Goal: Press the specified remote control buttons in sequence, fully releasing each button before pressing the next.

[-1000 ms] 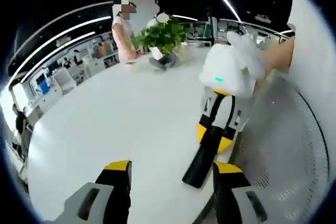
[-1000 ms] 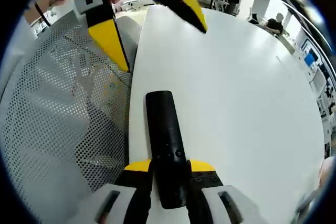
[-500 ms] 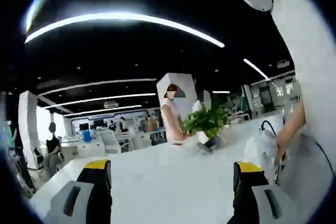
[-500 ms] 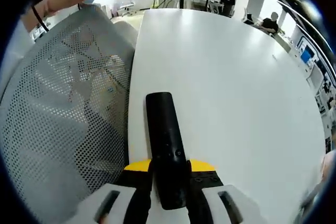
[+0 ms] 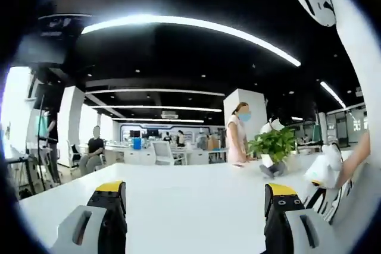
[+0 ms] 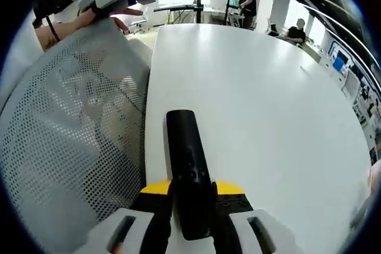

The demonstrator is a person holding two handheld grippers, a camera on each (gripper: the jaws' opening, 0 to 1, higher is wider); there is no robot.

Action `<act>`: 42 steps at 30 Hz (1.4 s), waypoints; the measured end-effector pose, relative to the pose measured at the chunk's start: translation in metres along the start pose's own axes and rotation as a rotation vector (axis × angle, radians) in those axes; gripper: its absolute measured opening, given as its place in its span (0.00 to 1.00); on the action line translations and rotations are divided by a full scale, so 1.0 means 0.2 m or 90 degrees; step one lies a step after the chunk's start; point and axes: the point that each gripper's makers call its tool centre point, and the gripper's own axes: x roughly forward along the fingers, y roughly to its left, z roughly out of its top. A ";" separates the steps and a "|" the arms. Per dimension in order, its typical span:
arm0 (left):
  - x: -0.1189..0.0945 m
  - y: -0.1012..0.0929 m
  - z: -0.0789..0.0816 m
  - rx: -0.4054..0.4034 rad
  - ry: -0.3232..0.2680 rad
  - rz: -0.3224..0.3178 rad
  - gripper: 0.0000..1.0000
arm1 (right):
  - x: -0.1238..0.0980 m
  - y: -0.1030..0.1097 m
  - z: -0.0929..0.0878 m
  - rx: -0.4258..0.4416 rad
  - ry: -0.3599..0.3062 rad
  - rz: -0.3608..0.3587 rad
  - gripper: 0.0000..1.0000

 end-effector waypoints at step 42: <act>0.02 -0.11 -0.12 -0.069 0.078 -0.053 0.99 | -0.01 -0.07 0.01 0.052 0.003 0.004 0.21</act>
